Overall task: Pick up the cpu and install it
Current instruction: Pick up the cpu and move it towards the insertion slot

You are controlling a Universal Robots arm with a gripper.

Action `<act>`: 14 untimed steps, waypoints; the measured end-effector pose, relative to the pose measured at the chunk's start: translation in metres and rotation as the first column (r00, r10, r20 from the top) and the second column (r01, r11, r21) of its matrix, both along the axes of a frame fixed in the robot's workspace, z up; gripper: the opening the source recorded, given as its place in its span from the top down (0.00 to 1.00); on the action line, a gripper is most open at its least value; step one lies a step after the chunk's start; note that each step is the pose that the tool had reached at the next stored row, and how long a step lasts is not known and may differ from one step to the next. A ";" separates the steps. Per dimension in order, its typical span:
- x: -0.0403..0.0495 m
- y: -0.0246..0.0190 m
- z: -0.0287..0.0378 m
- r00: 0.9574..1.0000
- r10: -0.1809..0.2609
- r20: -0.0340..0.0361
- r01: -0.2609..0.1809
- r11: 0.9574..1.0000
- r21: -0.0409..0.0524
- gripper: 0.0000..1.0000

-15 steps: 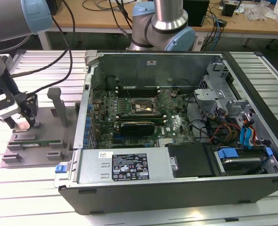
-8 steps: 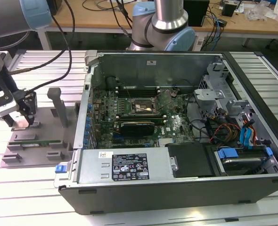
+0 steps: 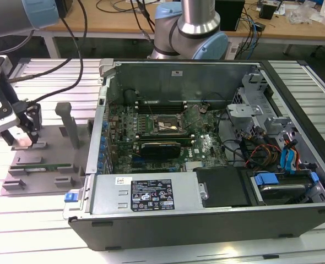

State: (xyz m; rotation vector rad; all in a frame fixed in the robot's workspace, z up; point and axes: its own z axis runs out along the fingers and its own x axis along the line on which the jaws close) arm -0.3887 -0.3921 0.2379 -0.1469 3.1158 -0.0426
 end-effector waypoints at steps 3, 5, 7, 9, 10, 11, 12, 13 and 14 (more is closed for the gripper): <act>0.0000 0.0000 0.0030 1.000 0.000 0.000 0.000 1.000 0.000 0.45; 0.0000 0.0000 0.0053 1.000 0.000 0.000 0.000 1.000 0.000 0.45; 0.0000 0.0000 0.0076 1.000 0.000 0.000 0.000 1.000 0.000 0.45; 0.0000 0.0000 0.0109 1.000 0.000 0.000 0.000 1.000 0.000 0.45; 0.0000 0.0000 0.0116 1.000 0.000 0.000 0.000 1.000 0.000 0.45; 0.0000 0.0000 0.0125 1.000 0.000 0.000 0.000 1.000 0.000 0.45; 0.0000 0.0000 0.0131 1.000 0.000 0.000 0.000 1.000 0.000 0.45; 0.0000 0.0000 0.0136 1.000 0.000 0.000 0.000 1.000 0.000 0.45; 0.0000 0.0000 0.0142 1.000 0.000 0.000 0.000 1.000 0.000 0.45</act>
